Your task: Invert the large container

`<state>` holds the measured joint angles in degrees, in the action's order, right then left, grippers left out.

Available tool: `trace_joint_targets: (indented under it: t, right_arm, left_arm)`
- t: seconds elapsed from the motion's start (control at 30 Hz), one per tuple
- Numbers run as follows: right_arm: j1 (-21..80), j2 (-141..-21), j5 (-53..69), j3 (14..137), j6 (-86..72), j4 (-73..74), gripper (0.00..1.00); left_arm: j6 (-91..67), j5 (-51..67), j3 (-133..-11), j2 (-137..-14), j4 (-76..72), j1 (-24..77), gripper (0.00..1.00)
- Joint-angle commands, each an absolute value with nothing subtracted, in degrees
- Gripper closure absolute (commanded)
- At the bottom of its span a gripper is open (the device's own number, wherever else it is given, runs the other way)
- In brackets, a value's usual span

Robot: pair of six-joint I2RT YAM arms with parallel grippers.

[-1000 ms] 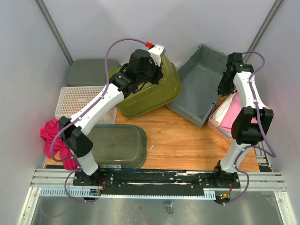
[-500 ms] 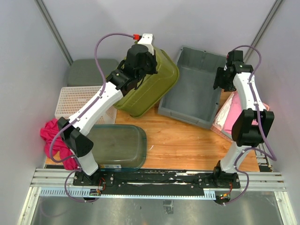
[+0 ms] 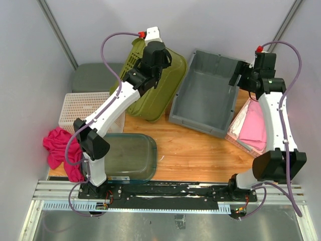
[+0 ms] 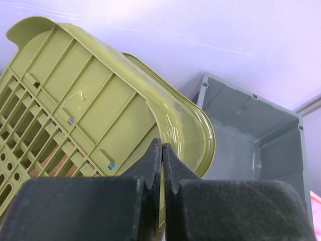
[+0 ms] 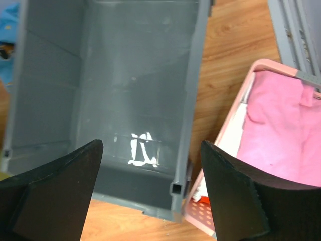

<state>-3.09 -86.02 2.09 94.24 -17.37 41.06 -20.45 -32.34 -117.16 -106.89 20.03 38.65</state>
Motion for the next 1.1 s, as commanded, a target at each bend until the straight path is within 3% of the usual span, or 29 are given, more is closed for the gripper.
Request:
trace_joint_targets:
  t: [0.0,0.17,0.2,0.27,0.3,0.37,0.57,0.77,0.93,1.07]
  right_arm:
    - [2.3,-83.1,3.4,90.9,-21.0,36.3,0.2]
    - [7.6,-84.0,3.6,90.9,-21.6,35.6,0.21]
    - [8.0,-84.3,4.4,90.9,-21.8,35.5,0.21]
    - [8.6,-84.7,5.1,90.9,-21.8,35.4,0.21]
    - [9.0,-84.8,5.5,90.7,-21.8,35.4,0.21]
    - [9.5,-84.7,6.7,90.2,-21.8,35.3,0.21]
    - [10.7,-83.7,9.1,88.2,-21.2,34.7,0.21]
    - [11.2,-83.3,9.0,86.4,-20.3,34.7,0.22]
    - [13.5,-84.0,7.5,86.3,-21.9,34.6,0.23]
    - [20.4,-86.8,-0.5,88.9,-24.8,34.6,0.25]
  left_arm:
    - [-22.7,-39.2,-120.8,-108.0,16.1,37.8,1.0]
    - [-23.6,-41.9,-127.2,-113.7,21.0,37.6,0.98]
    - [-24.1,-42.1,-127.3,-114.2,21.3,37.6,0.83]
    - [-24.3,-41.3,-127.3,-114.6,21.4,37.6,0.36]
    - [-24.4,-40.5,-127.3,-114.5,21.4,37.6,0.24]
    - [-23.9,-38.5,-127.3,-113.8,21.3,37.6,0.13]
    - [-19.6,-32.5,-122.8,-105.8,20.9,37.6,0.02]
    - [-16.8,-26.4,-114.5,-97.7,25.4,35.5,0.01]
    - [-15.2,-19.9,-98.3,-87.6,22.8,35.5,0.01]
    - [-15.7,-17.8,-86.5,-79.8,21.6,35.4,0.01]
